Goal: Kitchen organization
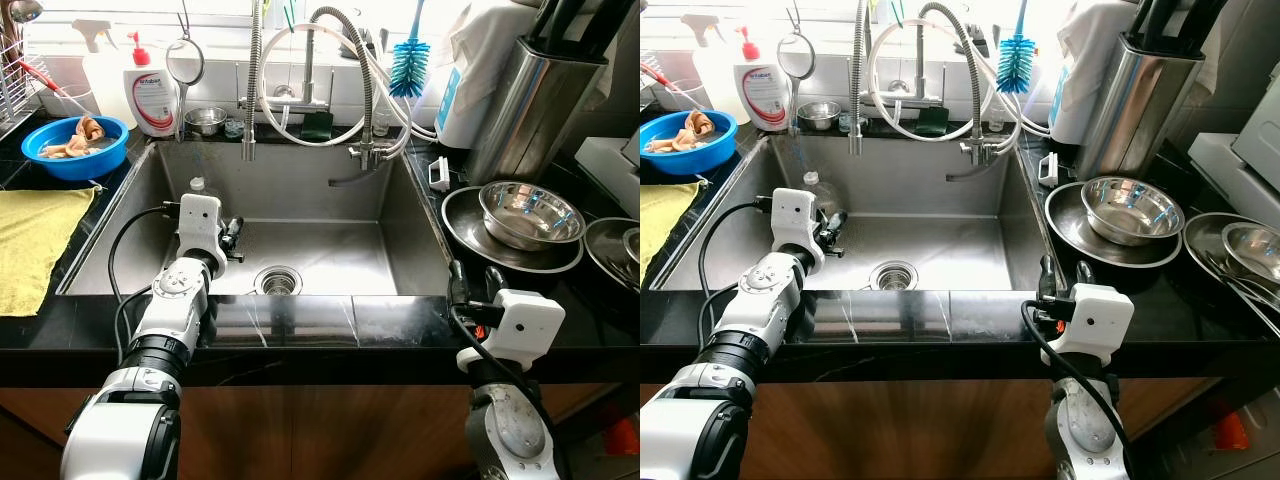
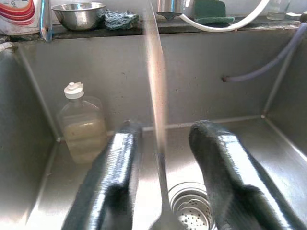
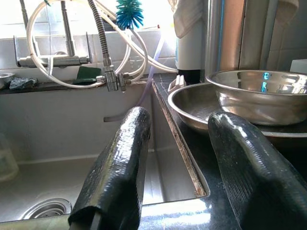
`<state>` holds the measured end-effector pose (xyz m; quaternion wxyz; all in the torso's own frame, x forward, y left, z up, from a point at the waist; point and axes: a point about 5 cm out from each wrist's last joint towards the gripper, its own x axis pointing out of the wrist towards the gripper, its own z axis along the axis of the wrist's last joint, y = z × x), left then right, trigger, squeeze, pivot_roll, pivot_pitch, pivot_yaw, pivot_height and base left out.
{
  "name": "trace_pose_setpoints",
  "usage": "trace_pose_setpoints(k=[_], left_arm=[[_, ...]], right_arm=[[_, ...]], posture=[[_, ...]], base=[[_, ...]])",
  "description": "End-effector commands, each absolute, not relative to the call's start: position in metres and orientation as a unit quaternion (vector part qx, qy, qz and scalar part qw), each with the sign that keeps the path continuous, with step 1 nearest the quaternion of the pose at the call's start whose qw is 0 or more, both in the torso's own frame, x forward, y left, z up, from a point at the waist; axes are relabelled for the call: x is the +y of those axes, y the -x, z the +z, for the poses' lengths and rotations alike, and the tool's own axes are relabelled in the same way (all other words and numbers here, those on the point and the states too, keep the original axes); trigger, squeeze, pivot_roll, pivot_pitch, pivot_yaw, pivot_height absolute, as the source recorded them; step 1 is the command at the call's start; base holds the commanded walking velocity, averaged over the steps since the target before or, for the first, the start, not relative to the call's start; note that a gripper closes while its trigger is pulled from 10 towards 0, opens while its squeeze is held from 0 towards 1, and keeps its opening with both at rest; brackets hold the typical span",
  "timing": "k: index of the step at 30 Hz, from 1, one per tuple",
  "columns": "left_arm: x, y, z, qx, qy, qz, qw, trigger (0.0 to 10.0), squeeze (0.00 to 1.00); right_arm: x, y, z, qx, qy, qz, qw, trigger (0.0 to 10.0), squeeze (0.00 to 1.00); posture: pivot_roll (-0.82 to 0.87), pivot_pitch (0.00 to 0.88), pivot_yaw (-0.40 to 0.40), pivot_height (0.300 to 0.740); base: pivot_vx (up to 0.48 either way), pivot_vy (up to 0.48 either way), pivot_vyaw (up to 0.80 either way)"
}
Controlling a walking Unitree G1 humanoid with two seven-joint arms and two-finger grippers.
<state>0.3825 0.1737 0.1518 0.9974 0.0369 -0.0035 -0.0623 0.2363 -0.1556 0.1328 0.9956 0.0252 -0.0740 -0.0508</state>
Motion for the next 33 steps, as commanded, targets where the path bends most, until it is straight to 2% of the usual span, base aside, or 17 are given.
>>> trace_pose_setpoints(k=[1, 9, 10, 11, 19, 23, 26, 29, 31, 33], left_arm=[[0.176, -0.38, 0.141, 0.021, -0.051, -0.064, 0.996, 10.0, 1.0], [0.176, -0.38, 0.144, 0.007, -0.064, -0.062, 0.996, 10.0, 1.0], [0.175, -0.38, 0.147, -0.007, -0.074, -0.062, 0.995, 10.0, 0.54], [0.174, -0.379, 0.15, -0.02, -0.077, -0.063, 0.995, 10.0, 0.0], [0.184, -0.374, 0.191, -0.143, -0.119, -0.042, 0.982, 10.0, 0.0], [0.184, -0.37, 0.2, -0.172, -0.157, -0.045, 0.971, 10.0, 0.0], [0.176, -0.364, 0.201, -0.19, -0.207, -0.075, 0.957, 10.0, 0.0], [0.173, -0.362, 0.199, -0.191, -0.21, -0.083, 0.955, 10.0, 0.0], [0.162, -0.359, 0.194, -0.194, -0.224, -0.105, 0.949, 10.0, 0.0], [0.159, -0.358, 0.193, -0.194, -0.224, -0.109, 0.949, 10.0, 0.0]], right_arm=[[-0.157, -0.237, 0.131, -0.07, -0.02, -0.051, 0.996, 10.0, 0.0], [-0.157, -0.237, 0.131, -0.068, -0.021, -0.05, 0.996, 10.0, 0.0], [-0.157, -0.237, 0.131, -0.068, -0.021, -0.052, 0.996, 10.0, 0.0], [-0.158, -0.237, 0.131, -0.068, -0.021, -0.055, 0.996, 10.0, 0.0], [-0.173, -0.244, 0.157, -0.1, -0.044, -0.089, 0.99, 10.0, 0.0], [-0.185, -0.247, 0.164, -0.1, -0.061, -0.112, 0.987, 10.0, 0.0], [-0.204, -0.252, 0.172, -0.091, -0.09, -0.148, 0.981, 10.0, 0.0], [-0.212, -0.255, 0.175, -0.094, -0.109, -0.163, 0.976, 10.0, 0.0], [-0.233, -0.262, 0.18, -0.086, -0.154, -0.204, 0.963, 10.0, 0.0], [-0.239, -0.264, 0.182, -0.084, -0.16, -0.209, 0.961, 10.0, 0.0]], posture=[[0.05, 0.0, -0.058, 0.74], [0.05, 0.0, -0.057, 0.74], [0.05, 0.0, -0.058, 0.74], [0.05, 0.0, -0.058, 0.74], [0.04, 0.0, -0.055, 0.74], [0.04, 0.0, -0.055, 0.74], [0.04, 0.0, -0.056, 0.74], [0.04, 0.0, -0.056, 0.74], [0.04, 0.0, -0.056, 0.74], [0.04, 0.0, -0.058, 0.74]], base=[[0.0, 0.0, 0.0], [0.0, 0.0, 0.0], [0.0, 0.0, 0.0], [0.0, 0.0, 0.0], [0.0, 0.0, 0.0], [0.0, 0.0, 0.0], [0.0, 0.0, 0.0], [0.0, 0.0, 0.0], [0.0, 0.0, 0.0], [0.0, 0.0, 0.0]])
